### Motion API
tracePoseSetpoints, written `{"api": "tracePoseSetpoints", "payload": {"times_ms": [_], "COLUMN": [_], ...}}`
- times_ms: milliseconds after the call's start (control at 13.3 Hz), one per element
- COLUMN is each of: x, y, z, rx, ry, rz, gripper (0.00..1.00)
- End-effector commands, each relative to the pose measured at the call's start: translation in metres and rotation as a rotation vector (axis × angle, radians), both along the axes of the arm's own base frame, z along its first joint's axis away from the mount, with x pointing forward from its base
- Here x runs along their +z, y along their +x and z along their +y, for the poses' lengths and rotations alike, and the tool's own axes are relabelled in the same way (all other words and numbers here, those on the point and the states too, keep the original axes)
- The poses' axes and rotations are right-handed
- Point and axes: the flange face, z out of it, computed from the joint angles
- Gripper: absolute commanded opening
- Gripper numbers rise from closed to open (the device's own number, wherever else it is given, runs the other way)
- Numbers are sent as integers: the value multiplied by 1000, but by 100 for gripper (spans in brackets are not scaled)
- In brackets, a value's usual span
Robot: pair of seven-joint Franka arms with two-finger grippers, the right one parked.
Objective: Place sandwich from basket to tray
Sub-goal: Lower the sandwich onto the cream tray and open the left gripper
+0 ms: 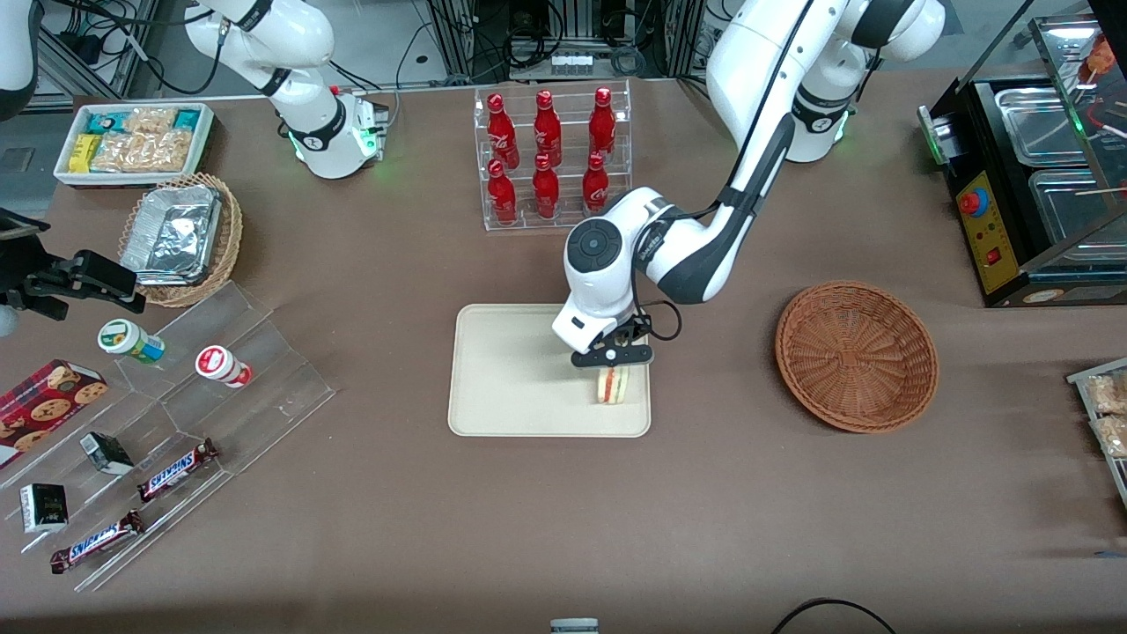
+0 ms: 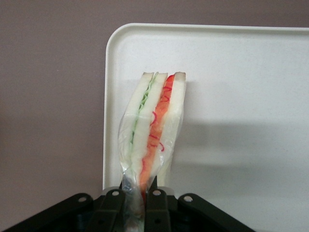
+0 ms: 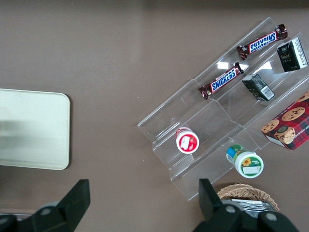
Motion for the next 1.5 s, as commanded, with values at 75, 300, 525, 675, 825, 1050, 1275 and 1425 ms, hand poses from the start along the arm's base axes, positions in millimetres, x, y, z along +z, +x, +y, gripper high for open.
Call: {"api": "tracePoseSetpoints", "payload": {"times_ms": [75, 300, 525, 675, 825, 1050, 1275, 1425], "x": [-11, -20, -24, -19, 10, 99, 184, 245], "y": [14, 16, 16, 16, 21, 12, 9, -1], "z": [-22, -25, -24, -24, -22, -7, 24, 56], "rx": [37, 31, 15, 16, 30, 51, 93, 127], "ry": [-7, 3, 19, 19, 0, 38, 27, 38], "rz": [-42, -46, -52, -60, -75, -80, -110, -102], "gripper": [0, 0, 94, 100, 100, 100, 100, 100]}}
